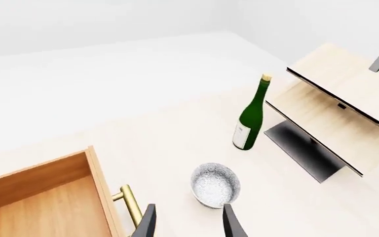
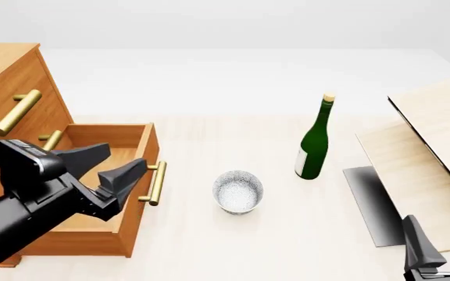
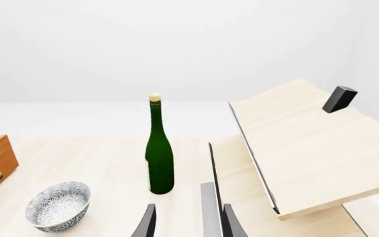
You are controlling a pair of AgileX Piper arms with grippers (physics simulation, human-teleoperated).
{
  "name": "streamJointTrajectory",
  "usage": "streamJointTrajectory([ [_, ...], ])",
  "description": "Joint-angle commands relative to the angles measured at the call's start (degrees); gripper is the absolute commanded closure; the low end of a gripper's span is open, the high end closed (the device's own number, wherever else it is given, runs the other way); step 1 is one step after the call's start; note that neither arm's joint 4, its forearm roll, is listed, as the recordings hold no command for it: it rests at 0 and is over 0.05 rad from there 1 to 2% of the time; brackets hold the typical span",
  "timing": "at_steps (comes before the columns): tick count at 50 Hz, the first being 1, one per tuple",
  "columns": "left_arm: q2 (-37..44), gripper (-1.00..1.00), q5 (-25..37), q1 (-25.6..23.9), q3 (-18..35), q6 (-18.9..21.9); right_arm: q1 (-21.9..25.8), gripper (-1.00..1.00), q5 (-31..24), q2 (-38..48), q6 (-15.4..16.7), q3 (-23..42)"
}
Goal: Put the bowl in the bottom drawer of the cabinet and close it.
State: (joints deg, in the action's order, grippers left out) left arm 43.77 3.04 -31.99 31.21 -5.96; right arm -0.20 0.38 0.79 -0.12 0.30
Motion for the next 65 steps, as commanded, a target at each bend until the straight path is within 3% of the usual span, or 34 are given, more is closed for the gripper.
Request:
streamJointTrajectory([
  [1,0.2,-1.0,0.59,1.9,-0.5,-0.83,0.0,-1.0,-0.05,-0.05,0.01,-0.02],
  [14,0.97,-1.0,2.83,0.36,1.23,-2.2,0.01,-1.0,-0.05,-0.05,0.03,-0.02],
  [19,0.86,-1.0,6.68,-0.05,2.42,-0.71,0.01,-1.0,-0.06,-0.09,0.01,-0.02],
  [22,2.2,-1.0,9.04,-1.06,3.15,-2.38,0.01,-1.0,-0.06,-0.1,0.01,-0.02],
  [24,1.15,-1.0,10.94,0.57,3.38,0.13,0.01,-1.0,-0.06,-0.07,0.0,-0.02],
  [27,3.3,-1.0,12.2,-0.92,3.78,-2.07,0.0,-1.0,-0.06,-0.07,0.02,-0.02],
  [29,3.37,-1.0,13.33,-0.81,4.38,-1.44,0.0,-1.0,-0.06,-0.08,0.03,-0.02],
  [39,4.48,-1.0,21.08,-2.39,10.88,-1.72,0.0,-1.0,-0.06,-0.08,0.01,-0.02],
  [42,6.44,-1.0,22.25,-3.67,12.41,-3.77,0.01,-1.0,-0.06,-0.07,0.02,-0.02],
  [46,6.18,-1.0,24.52,-3.21,14.48,-2.71,0.01,-1.0,-0.06,-0.08,0.01,-0.02],
  [53,10.0,-1.0,25.26,-4.95,17.32,-6.1,0.02,-1.0,-0.06,-0.07,0.02,-0.02],
  [65,14.29,-1.0,27.54,-4.44,23.67,-7.19,0.01,-1.0,-0.05,-0.05,0.01,-0.02],
])
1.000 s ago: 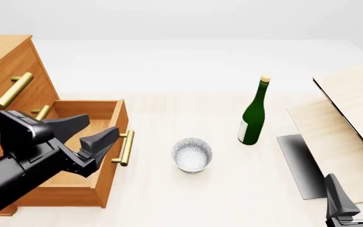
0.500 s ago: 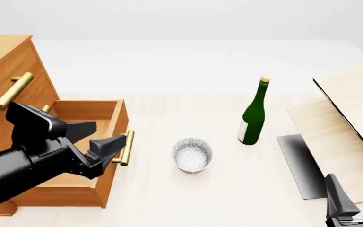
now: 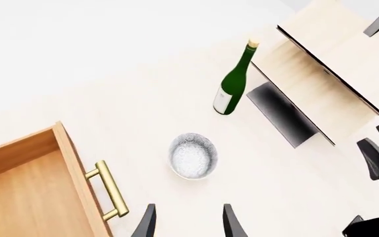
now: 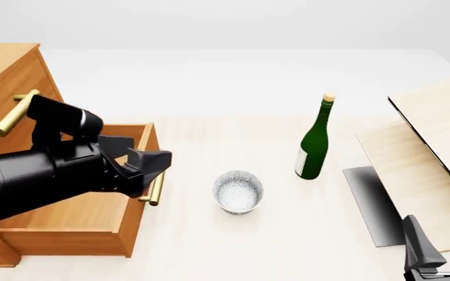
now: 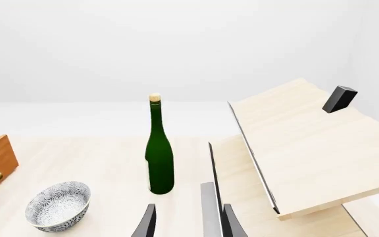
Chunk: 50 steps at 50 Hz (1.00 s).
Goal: Put the bowl in the bottom drawer of the cabinet and close it.
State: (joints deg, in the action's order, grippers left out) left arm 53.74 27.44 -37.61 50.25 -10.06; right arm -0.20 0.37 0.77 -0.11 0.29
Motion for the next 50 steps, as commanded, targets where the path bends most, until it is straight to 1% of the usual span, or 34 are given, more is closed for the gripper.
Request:
streamJointTrajectory([
  [1,4.64,-1.0,3.36,1.26,5.27,-2.95,0.01,-1.0,-0.05,-0.07,0.0,-0.01],
  [6,6.9,-1.0,4.38,1.46,8.96,-3.31,0.01,-1.0,-0.05,-0.06,-0.01,-0.01],
  [7,7.46,-1.0,4.43,0.67,9.62,-3.37,0.0,-1.0,-0.05,-0.05,0.01,-0.01],
  [11,9.26,-1.0,4.46,0.54,11.8,-3.51,0.0,-1.0,-0.05,-0.07,0.01,-0.01],
  [14,10.46,-1.0,4.23,0.57,12.7,-3.23,-0.01,-1.0,-0.05,-0.06,-0.01,-0.01],
  [19,13.11,-1.0,3.58,0.27,13.51,-4.6,0.01,-1.0,-0.05,-0.03,-0.01,-0.01],
  [24,15.67,-1.0,2.9,0.09,13.69,-6.74,0.01,-1.0,-0.05,-0.06,0.0,-0.01],
  [28,16.91,-1.0,2.64,1.02,14.15,-7.44,0.0,-1.0,-0.05,-0.04,0.03,-0.01],
  [30,17.95,-1.0,2.29,0.49,13.67,-9.33,0.0,-1.0,-0.05,-0.05,0.0,-0.01],
  [32,18.44,-1.0,2.1,1.36,13.78,-8.82,0.0,-1.0,-0.05,-0.07,-0.01,-0.01],
  [33,18.78,-1.0,2.01,1.12,13.63,-9.85,0.0,-1.0,-0.05,-0.07,-0.01,-0.01],
  [35,19.21,-1.0,1.78,1.64,13.78,-9.9,0.01,-1.0,-0.05,-0.06,0.0,-0.01],
  [39,20.17,-1.0,0.71,2.15,12.92,-11.52,0.0,-1.0,-0.05,-0.07,0.0,-0.01],
  [50,21.8,-1.0,-1.12,4.27,11.69,-13.94,0.01,-1.0,-0.06,-0.08,0.02,-0.01],
])
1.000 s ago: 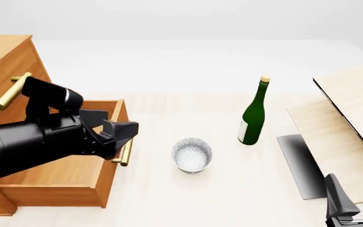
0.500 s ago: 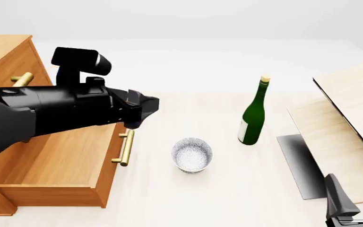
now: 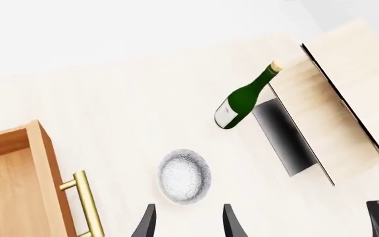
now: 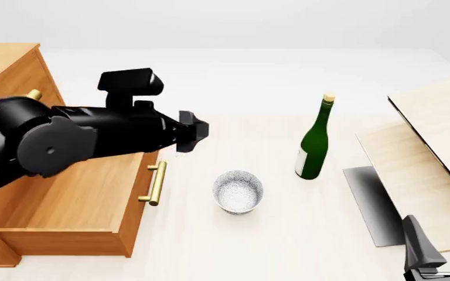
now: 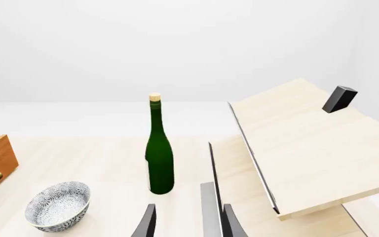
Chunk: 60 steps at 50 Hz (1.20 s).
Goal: Put the bowl in the bottom drawer of the cabinet and close it.
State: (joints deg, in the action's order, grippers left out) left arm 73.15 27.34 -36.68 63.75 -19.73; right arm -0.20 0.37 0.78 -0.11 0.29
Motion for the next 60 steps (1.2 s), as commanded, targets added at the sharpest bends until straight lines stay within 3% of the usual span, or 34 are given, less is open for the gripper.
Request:
streamJointTrajectory([
  [1,2.27,-1.0,-0.94,3.55,-1.84,-4.4,0.01,-1.0,-0.05,-0.05,0.02,-0.01],
  [20,7.85,-1.0,-5.57,5.92,-2.9,-7.99,0.02,-1.0,-0.05,-0.06,-0.01,-0.01],
  [44,17.51,-1.0,-12.03,4.73,-1.12,-11.99,0.0,-1.0,-0.06,-0.1,-0.01,-0.01],
  [60,20.37,-1.0,-16.36,5.78,-3.67,-14.49,0.01,-1.0,-0.05,-0.05,0.0,-0.01],
])
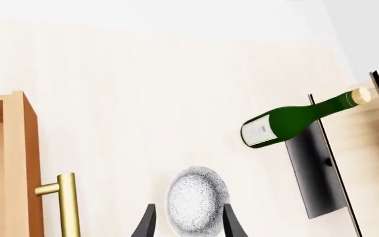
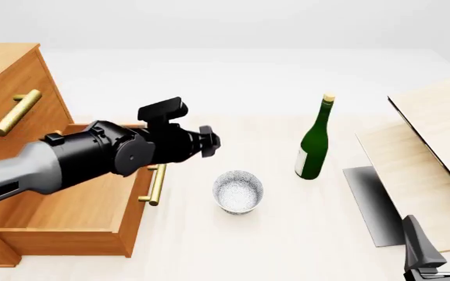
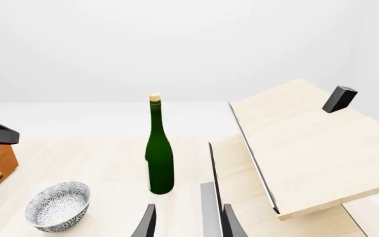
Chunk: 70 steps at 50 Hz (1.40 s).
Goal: Put the bowl in the bottom drawer of the cabinet and close it.
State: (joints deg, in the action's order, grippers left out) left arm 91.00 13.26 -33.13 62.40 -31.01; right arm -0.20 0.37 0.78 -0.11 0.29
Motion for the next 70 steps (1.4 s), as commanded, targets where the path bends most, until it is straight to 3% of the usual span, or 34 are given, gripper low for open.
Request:
streamJointTrajectory([
  [1,2.52,-1.0,-2.28,2.23,-2.33,-3.21,0.01,-1.0,-0.05,-0.06,0.0,-0.01],
  [30,11.75,-1.0,-10.15,0.31,-3.96,-8.28,0.01,-1.0,-0.06,-0.08,-0.01,-0.01],
  [70,17.67,-1.0,-14.3,0.0,-4.62,-10.92,0.01,-1.0,-0.05,-0.06,0.01,-0.01],
])
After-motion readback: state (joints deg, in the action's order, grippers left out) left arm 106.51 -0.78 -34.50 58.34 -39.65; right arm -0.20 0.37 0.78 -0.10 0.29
